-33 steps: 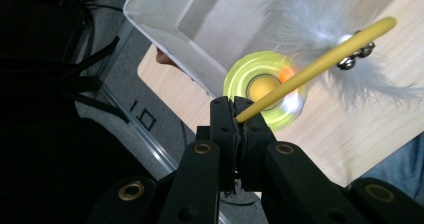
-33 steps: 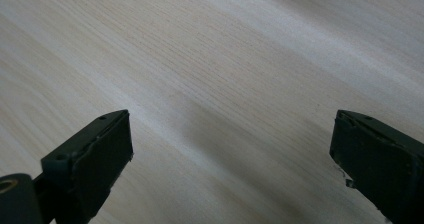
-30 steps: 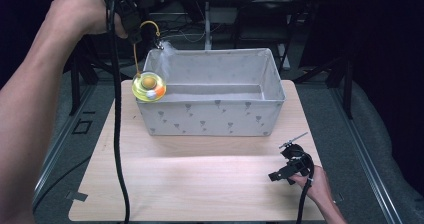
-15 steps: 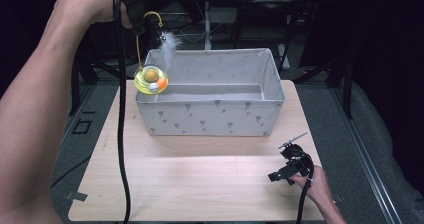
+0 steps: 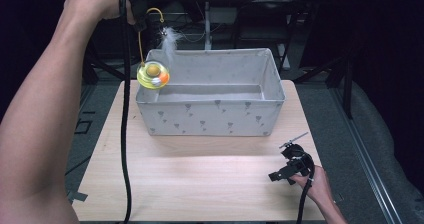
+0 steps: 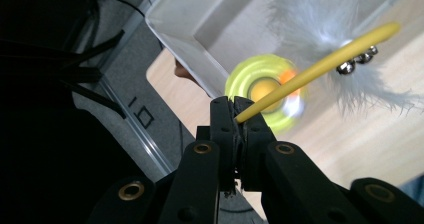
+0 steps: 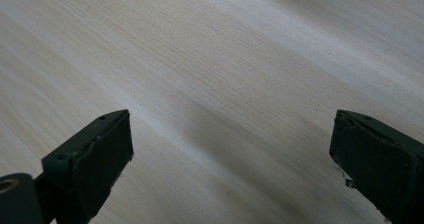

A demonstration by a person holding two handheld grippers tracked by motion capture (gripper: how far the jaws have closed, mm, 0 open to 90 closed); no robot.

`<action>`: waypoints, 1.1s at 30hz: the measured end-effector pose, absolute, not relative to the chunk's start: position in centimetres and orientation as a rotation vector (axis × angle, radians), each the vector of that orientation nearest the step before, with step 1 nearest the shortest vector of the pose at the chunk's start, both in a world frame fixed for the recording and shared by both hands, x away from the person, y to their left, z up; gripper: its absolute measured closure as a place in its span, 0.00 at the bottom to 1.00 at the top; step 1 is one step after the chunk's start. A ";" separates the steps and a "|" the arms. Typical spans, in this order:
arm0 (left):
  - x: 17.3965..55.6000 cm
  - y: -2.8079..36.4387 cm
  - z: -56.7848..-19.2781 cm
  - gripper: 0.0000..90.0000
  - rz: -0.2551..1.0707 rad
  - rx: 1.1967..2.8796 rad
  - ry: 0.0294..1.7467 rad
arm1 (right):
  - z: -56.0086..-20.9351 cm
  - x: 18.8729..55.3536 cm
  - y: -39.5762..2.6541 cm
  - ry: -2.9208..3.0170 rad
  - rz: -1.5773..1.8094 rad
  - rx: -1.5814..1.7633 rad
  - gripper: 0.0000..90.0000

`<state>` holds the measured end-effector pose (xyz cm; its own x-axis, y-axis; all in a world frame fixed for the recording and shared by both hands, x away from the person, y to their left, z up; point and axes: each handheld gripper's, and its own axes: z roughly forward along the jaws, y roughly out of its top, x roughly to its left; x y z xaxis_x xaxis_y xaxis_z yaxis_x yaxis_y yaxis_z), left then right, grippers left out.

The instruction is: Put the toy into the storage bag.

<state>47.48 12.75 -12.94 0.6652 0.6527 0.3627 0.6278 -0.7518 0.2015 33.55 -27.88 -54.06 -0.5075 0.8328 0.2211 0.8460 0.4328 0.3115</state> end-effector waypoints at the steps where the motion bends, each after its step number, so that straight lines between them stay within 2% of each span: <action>1: 47.7 12.8 -12.9 0.98 0.642 2.813 1.089 | -54.1 33.5 -27.9 -2.630 -0.604 -1.541 0.04; 12: 49.1 12.5 -13.8 0.98 0.678 2.803 1.113 | -54.0 33.6 -28.0 -2.627 -0.599 -1.532 0.04; 33: 51.7 12.1 -17.3 0.98 0.590 2.820 1.123 | -54.0 33.5 -28.0 -2.630 -0.609 -1.531 0.04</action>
